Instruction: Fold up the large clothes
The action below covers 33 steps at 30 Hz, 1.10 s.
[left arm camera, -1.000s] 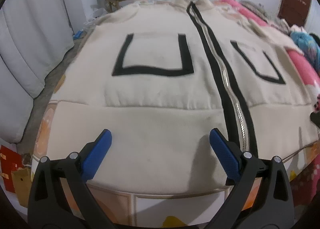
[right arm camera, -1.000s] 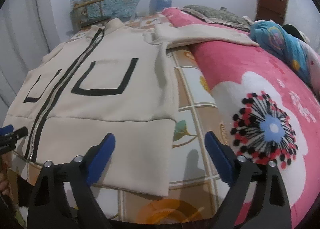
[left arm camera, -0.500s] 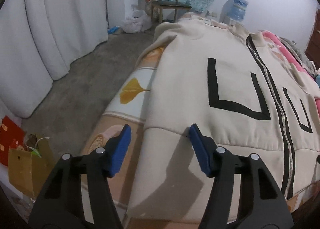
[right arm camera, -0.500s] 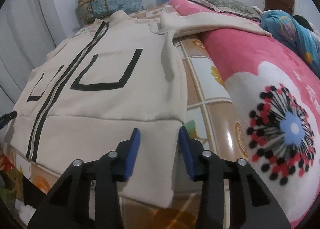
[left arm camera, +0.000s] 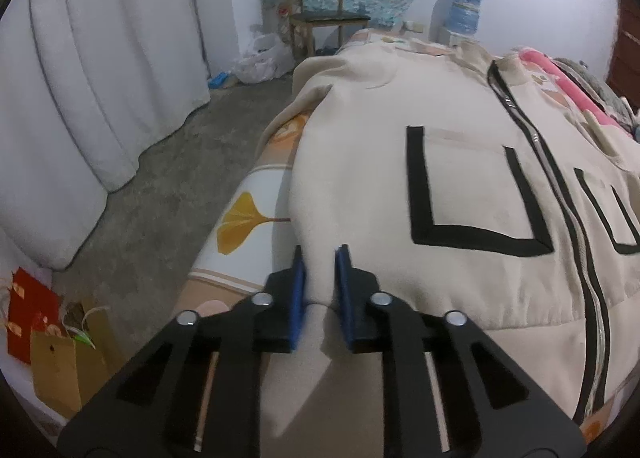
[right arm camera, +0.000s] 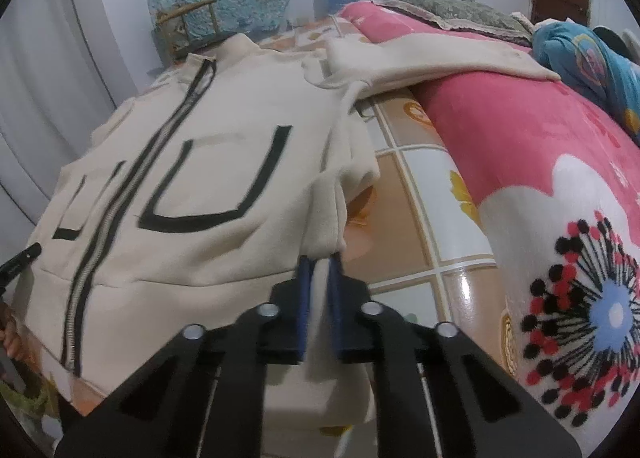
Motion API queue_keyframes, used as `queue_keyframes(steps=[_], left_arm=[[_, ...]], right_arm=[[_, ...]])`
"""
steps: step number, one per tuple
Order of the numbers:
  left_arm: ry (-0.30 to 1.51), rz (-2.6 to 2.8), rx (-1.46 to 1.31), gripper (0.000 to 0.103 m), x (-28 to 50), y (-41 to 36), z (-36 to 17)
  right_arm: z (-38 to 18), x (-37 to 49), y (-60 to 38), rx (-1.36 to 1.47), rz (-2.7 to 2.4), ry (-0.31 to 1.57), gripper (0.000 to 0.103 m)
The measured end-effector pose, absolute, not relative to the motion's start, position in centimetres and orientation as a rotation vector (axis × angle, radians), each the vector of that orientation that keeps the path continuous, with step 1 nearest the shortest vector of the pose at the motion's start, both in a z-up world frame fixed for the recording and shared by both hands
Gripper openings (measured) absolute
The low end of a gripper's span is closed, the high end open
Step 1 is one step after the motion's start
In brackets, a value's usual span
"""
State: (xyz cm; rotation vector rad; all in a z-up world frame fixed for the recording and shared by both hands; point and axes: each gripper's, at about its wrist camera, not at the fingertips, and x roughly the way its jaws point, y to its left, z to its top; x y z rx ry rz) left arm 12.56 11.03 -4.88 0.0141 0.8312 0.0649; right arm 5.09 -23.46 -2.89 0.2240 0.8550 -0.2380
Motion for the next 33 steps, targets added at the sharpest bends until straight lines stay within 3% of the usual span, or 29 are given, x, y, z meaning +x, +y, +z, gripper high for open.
queue_keyframes(steps=[10, 24, 28, 30, 32, 33], left_arm=[[0.747, 0.003, 0.053, 0.008, 8.3, 10.0, -1.0], [0.834, -0.018, 0.06, 0.011, -1.4, 12.5, -1.4], [0.858, 0.004, 0.03, 0.016, -1.2, 13.5, -1.8], [0.829, 0.01, 0.027, 0.022, -1.6, 14.0, -1.2], [0.807, 0.012, 0.025, 0.033, -1.5, 14.0, -0.7], [0.798, 0.014, 0.024, 0.035, -1.2, 13.9, -0.5]], right_arm=[[0.2, 0.1, -23.8, 0.247, -0.222, 0.803, 0.006], [0.5, -10.1, -21.0, 0.237, -0.231, 0.879, 0.007], [0.4, -10.3, -21.2, 0.217, -0.268, 0.907, 0.014], [1.5, -10.2, -20.9, 0.181, -0.279, 0.873, 0.024], [2.4, -9.8, -20.3, 0.149, -0.281, 0.835, 0.044], [2.8, -9.4, -19.9, 0.129, -0.275, 0.819, 0.046]])
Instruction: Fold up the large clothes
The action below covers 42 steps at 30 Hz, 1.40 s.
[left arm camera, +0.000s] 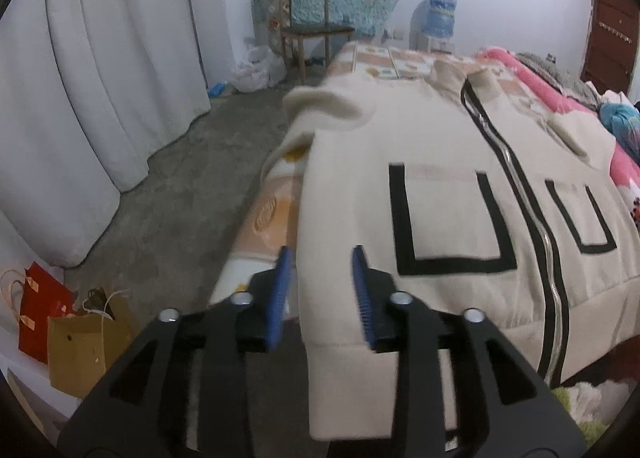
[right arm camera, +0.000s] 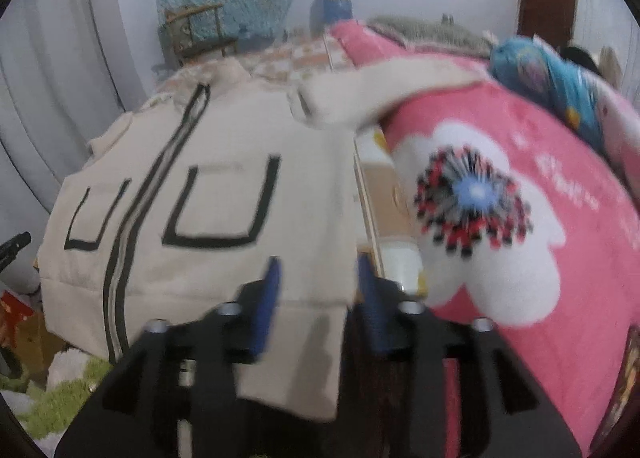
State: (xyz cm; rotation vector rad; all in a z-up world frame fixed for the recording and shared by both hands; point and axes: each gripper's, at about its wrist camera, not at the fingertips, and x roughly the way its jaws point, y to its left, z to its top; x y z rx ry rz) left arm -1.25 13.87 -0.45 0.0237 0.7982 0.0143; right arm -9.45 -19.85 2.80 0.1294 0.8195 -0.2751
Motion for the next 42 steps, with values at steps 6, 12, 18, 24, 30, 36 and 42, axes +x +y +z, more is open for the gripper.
queue_keyframes(steps=[6, 12, 18, 24, 30, 36, 42], left_arm=[[0.801, -0.014, -0.006, 0.051, 0.5, 12.4, -0.4], [0.821, -0.024, 0.003, 0.055, 2.1, 11.0, -1.5], [0.809, -0.001, -0.077, 0.055, 5.2, 13.0, -1.1], [0.783, 0.052, -0.276, 0.056, 9.2, 19.2, -0.3], [0.882, 0.057, -0.572, 0.059, 13.5, 28.1, -4.3], [1.044, -0.044, -1.018, 0.059, 16.0, 36.6, -14.8], [1.059, -0.363, -1.521, 0.069, 16.8, 37.5, -26.6]], right_arm=[[2.8, -6.4, -16.7, 0.081, -0.189, 0.812, 0.058], [1.7, -2.9, -13.3, 0.067, -0.1, 0.843, 0.068], [1.0, 2.4, -10.7, 0.053, -0.001, 0.893, 0.077], [-0.1, 8.3, -8.6, 0.073, 0.076, 0.946, 0.082], [-2.2, 13.2, -6.4, 0.059, 0.132, 0.99, 0.082], [-4.1, 15.1, -4.6, -0.017, 0.144, 1.029, 0.083], [-4.2, 16.1, -3.6, -0.083, 0.128, 1.059, 0.083]])
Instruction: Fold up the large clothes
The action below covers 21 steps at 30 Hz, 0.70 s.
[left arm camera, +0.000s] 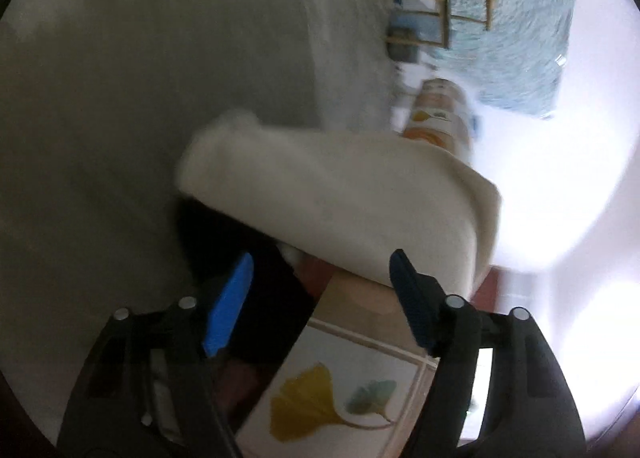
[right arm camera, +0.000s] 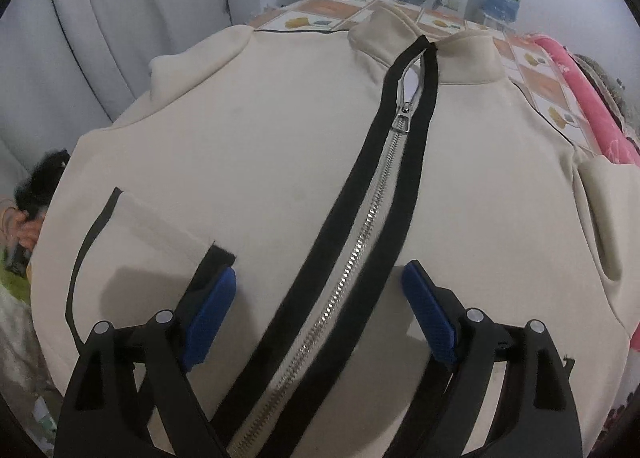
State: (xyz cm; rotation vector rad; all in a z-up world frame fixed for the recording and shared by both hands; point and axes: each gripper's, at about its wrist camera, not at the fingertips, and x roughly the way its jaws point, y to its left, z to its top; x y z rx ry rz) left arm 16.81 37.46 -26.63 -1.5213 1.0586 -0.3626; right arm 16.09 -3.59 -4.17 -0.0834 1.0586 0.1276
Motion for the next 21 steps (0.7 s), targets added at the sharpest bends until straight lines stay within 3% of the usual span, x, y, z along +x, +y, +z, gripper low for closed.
queue_keyframes(steps=[5, 9, 14, 21], left_arm=[[0.971, -0.548, -1.772, 0.08, 16.1, 33.7, -33.8], [0.858, -0.642, -1.901, 0.084, 17.1, 31.5, -36.0], [0.735, -0.716, -2.028, 0.084, 19.4, 29.1, -38.1], [0.726, -0.745, -2.075, 0.083, 21.9, 26.8, -40.1]], right_arm=[[-4.1, 16.8, -3.6, -0.076, 0.101, 1.102, 0.084], [-4.2, 17.6, -3.6, -0.072, 0.08, 1.128, 0.085], [-4.2, 18.2, -3.2, -0.083, 0.046, 1.151, 0.085], [-3.9, 18.1, -2.5, -0.146, 0.015, 1.148, 0.085]])
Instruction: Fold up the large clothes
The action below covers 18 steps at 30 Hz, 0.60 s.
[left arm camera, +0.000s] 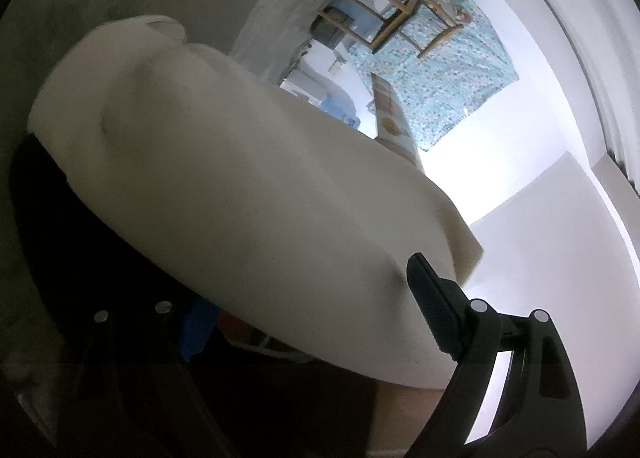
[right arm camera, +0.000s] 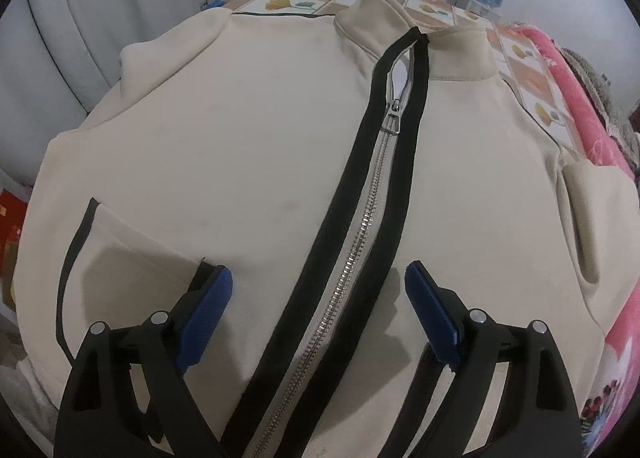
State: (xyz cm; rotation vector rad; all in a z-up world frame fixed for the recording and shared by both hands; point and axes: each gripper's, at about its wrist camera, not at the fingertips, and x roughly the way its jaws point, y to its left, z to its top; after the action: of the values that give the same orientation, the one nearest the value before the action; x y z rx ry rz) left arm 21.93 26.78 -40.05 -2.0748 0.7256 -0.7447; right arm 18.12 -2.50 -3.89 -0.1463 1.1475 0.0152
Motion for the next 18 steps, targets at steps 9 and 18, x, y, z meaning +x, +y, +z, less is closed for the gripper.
queue_keyframes(steps=[9, 18], left_arm=[[0.77, -0.551, -1.915, 0.017, 23.3, 31.9, -38.4], [0.911, -0.241, -1.068, 0.008, 26.6, 42.9, -18.1]], right_arm=[[-3.8, 18.0, -2.3, -0.152, 0.01, 1.139, 0.085], [-2.5, 16.2, -2.4, -0.133, 0.066, 1.063, 0.085]])
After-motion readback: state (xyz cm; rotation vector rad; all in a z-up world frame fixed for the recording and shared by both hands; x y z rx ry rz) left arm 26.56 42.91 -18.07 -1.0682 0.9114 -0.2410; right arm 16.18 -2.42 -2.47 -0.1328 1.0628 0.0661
